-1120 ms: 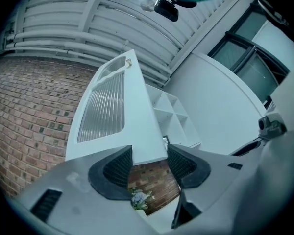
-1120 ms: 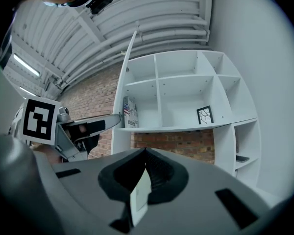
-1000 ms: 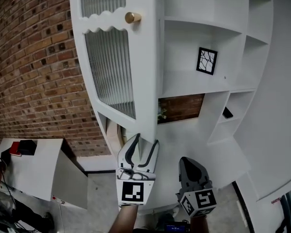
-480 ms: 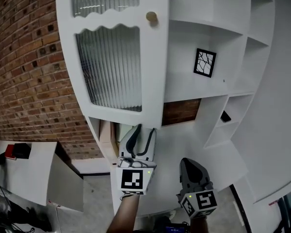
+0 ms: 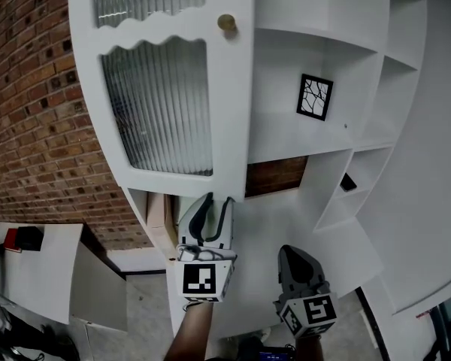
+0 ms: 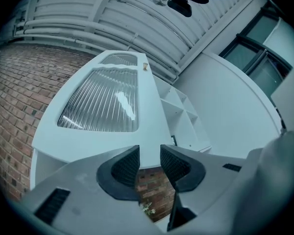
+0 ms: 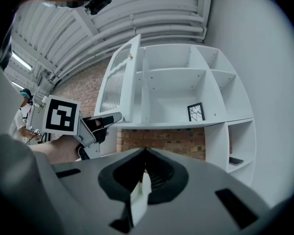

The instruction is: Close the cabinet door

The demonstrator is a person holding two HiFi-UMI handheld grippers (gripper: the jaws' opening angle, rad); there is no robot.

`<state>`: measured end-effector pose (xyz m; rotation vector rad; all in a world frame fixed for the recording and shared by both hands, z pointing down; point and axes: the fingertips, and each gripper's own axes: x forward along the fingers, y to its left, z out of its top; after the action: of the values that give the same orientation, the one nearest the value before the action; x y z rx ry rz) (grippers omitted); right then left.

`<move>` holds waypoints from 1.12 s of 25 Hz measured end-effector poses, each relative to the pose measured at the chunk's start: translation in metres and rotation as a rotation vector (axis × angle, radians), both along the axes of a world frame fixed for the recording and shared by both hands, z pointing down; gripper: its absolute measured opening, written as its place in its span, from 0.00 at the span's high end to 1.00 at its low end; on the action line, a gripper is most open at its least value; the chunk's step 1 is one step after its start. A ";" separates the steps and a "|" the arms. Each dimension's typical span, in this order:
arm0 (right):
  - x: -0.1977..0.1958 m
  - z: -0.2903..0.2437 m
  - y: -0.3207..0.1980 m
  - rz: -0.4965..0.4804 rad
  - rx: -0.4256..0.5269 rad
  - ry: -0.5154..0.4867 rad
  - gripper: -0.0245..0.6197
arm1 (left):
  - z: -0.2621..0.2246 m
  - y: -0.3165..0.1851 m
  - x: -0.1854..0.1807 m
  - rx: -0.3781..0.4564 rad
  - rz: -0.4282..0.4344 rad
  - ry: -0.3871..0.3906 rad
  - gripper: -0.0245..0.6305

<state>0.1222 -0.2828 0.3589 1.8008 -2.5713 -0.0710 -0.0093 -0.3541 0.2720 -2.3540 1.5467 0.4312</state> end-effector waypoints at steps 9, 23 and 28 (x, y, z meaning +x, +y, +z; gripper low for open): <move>0.001 0.000 -0.017 -0.010 -0.002 0.000 0.96 | 0.001 -0.017 -0.006 0.018 -0.016 -0.005 0.80; 0.009 0.001 -0.037 -0.011 -0.005 -0.028 0.96 | 0.001 -0.035 -0.012 0.020 -0.041 0.016 0.86; 0.011 0.002 -0.042 -0.014 -0.007 -0.041 0.96 | 0.001 -0.042 -0.017 0.021 -0.057 0.031 0.92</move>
<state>0.1333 -0.3247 0.3607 1.8006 -2.6086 -0.0251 -0.0259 -0.3964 0.2728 -2.2919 1.6103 0.4700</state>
